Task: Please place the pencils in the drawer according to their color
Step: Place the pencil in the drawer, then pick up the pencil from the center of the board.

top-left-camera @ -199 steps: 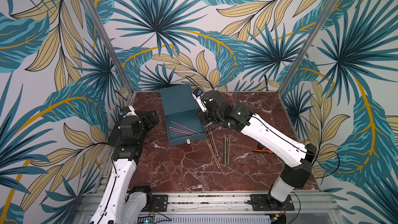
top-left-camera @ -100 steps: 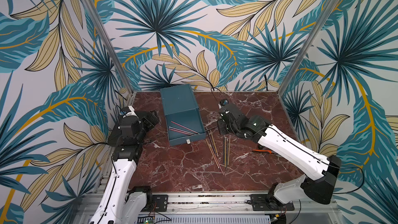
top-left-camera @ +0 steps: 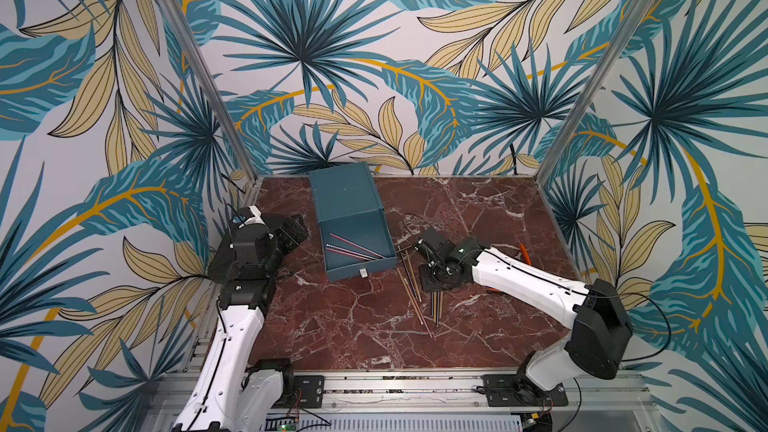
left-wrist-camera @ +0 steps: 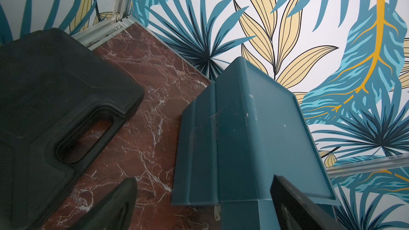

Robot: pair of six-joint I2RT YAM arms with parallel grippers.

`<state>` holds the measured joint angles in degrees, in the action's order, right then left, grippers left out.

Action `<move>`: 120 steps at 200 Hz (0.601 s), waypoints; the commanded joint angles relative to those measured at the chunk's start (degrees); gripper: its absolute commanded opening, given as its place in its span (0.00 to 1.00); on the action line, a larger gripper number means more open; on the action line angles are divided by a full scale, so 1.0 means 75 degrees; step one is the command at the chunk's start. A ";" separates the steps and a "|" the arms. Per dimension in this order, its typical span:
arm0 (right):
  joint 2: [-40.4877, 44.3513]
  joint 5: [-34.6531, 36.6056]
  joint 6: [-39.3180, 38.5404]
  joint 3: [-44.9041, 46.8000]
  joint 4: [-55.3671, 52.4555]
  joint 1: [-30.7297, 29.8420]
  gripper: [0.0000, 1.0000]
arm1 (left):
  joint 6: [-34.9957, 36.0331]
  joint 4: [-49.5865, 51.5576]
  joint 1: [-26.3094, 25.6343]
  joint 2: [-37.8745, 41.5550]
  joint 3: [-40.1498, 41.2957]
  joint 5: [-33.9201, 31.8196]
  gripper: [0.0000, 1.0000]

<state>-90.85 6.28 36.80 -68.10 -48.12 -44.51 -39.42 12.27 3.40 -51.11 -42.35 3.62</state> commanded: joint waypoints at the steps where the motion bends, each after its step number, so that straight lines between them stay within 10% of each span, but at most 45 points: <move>1: -0.0267 -0.0272 0.0320 0.0213 0.0270 -0.0094 0.23 | 0.0016 -0.0089 0.0120 0.0019 0.0139 -0.0071 1.00; 120: -0.1571 -0.0907 0.0390 0.0298 0.0908 -0.0153 0.23 | 0.0003 -0.0147 0.0131 -0.0078 0.0125 -0.0016 1.00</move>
<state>-101.08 0.51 38.89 -67.11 -41.76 -45.47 -39.44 12.27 3.44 -51.66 -42.35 3.64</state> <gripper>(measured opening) 0.227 0.997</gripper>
